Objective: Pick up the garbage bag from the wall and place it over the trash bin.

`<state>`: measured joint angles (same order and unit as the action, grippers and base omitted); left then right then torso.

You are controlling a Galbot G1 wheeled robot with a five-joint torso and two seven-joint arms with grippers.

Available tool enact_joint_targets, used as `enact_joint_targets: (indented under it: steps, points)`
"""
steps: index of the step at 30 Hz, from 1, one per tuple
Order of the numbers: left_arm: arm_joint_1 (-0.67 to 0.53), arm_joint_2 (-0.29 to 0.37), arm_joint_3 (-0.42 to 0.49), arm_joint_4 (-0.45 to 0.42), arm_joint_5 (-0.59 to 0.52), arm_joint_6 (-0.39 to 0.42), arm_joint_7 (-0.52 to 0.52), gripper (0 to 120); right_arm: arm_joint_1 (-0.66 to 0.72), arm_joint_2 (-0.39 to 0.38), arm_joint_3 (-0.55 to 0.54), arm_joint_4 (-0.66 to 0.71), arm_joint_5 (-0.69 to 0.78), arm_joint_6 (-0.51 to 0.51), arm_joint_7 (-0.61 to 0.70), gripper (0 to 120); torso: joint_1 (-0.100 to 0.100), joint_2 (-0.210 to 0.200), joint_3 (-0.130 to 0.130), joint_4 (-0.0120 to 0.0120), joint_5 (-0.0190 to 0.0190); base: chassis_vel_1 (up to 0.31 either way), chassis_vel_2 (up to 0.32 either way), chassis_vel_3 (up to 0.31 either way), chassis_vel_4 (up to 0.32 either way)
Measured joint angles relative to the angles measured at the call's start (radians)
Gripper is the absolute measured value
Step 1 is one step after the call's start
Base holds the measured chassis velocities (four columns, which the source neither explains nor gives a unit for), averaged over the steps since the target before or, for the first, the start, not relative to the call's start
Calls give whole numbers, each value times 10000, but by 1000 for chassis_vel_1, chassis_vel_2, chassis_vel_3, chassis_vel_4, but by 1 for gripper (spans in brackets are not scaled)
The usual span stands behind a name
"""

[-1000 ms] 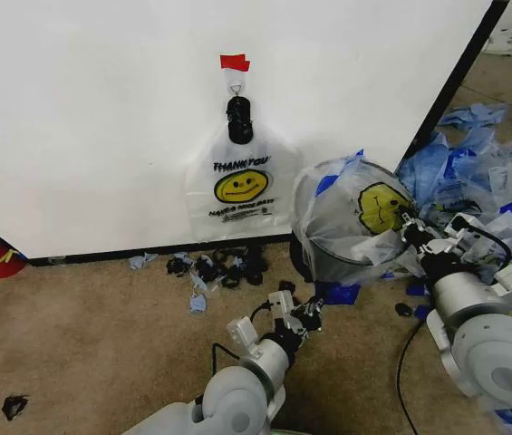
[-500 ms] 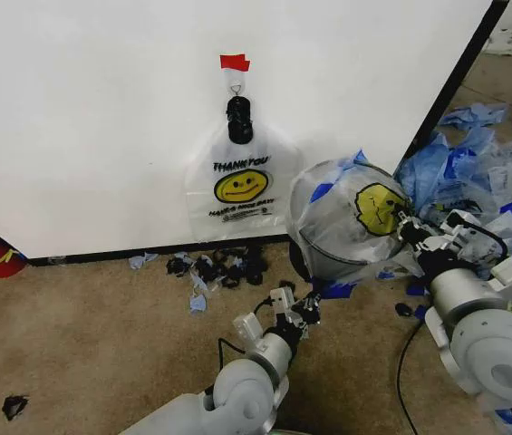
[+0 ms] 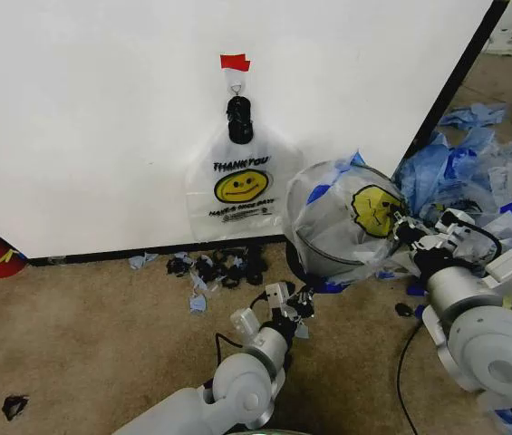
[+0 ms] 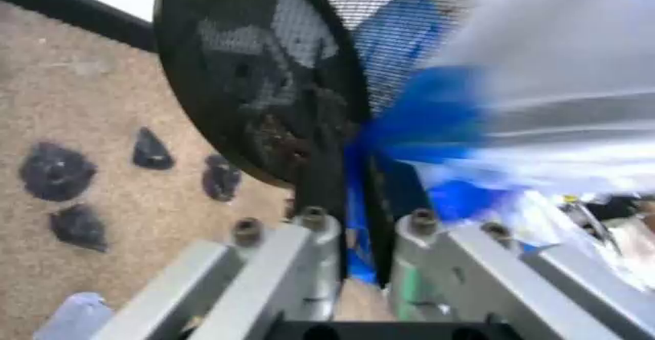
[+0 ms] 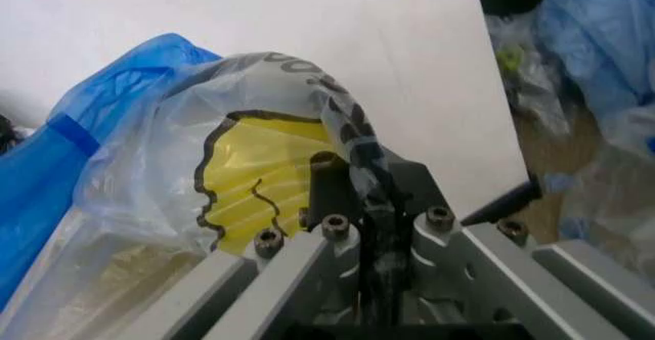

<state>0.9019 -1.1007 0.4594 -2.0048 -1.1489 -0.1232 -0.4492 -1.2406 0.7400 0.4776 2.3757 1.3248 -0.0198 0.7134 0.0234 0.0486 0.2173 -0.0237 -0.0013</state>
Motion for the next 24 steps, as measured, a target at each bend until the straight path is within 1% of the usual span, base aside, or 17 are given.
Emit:
enact_joint_targets:
  steps: [2, 4, 7, 8, 10, 12, 13, 14, 15, 16, 17, 19, 21, 22, 23, 24]
  points:
    - [162, 317, 5, -419, -38, 93, 42, 23, 100, 141, -130, -310, -422, 196, -506, 0, 0, 0, 0, 2, 1, 0, 0, 0, 0]
    - [303, 591, -55, -632, -53, 116, 47, 30, 138, 257, -229, -599, -902, 349, -937, 0, 0, 0, 0, 2, 0, 0, 0, 0, 0]
    - [635, 1133, -433, -938, 25, 60, 19, 43, -4, 435, -346, -1425, -2291, 986, -2334, 0, 0, 0, 0, 4, 1, 0, 0, 0, 0]
    - [635, 1133, -433, -938, 25, 60, 19, 43, -4, 435, -346, -1425, -2291, 986, -2334, 0, 0, 0, 0, 4, 1, 0, 0, 0, 0]
    - [681, 1446, -699, -1226, 32, 27, -68, 51, -248, 479, -314, -1721, -2899, 1263, -2971, 0, 0, 0, 1, 4, 3, 0, 0, 0, 0]
    - [644, 1734, -1065, -1640, 15, 21, -170, 59, -551, 512, -292, -1874, -3378, 1454, -3641, 0, 0, 0, 0, -4, 2, 0, 0, 0, 0]
    - [600, 1865, -1243, -1833, 0, 24, -208, 65, -663, 528, -312, -1965, -3656, 1546, -4011, 0, 0, 0, 0, -3, -1, 0, 0, 0, 0]
    - [453, 2107, -1627, -2174, -96, 44, -277, 69, -762, 568, -415, -2147, -4174, 1727, -4481, 0, -1, 1, -1, -2, 1, 0, 0, 0, 0]
    - [453, 2107, -1627, -2174, -96, 44, -277, 69, -762, 568, -415, -2147, -4174, 1727, -4481, 0, -1, 1, -1, -2, 1, 0, 0, 0, 0]
    - [327, 2253, -1902, -2381, -231, 68, -313, 72, -790, 605, -494, -2301, -4596, 1871, -4779, 0, 0, 0, 0, 1, 3, 0, 0, 0, 0]
    - [182, 2400, -2194, -2606, -402, 86, -338, 77, -824, 649, -597, -2439, -4978, 1974, -5059, 0, 0, 0, 0, 1, 0, 0, 0, 0, 0]
    - [-69, 2645, -2569, -2918, -694, 143, -348, 86, -860, 722, -754, -2623, -5472, 2082, -5338, 0, 0, 0, 1, 3, 6, 0, 0, 0, 0]
    - [-280, 2846, -2742, -3141, -887, 189, -343, 94, -877, 779, -866, -2703, -5686, 2140, -5423, 0, 0, 0, 0, 0, 1, 0, 0, 0, 0]
    - [-280, 2846, -2742, -3141, -887, 189, -343, 94, -877, 779, -866, -2703, -5686, 2140, -5423, 0, 0, 0, 0, 0, 1, 0, 0, 0, 0]
    - [-320, 2890, -2761, -3196, -922, 200, -343, 98, -890, 808, -917, -2721, -5728, 2149, -5425, 0, 0, 0, 0, 0, 0, 0, 0, 0, 0]
    - [-329, 2916, -2768, -3256, -939, 207, -343, 98, -910, 833, -940, -2723, -5749, 2149, -5425, 0, 0, 0, 0, 1, 2, 0, 0, 0, 0]
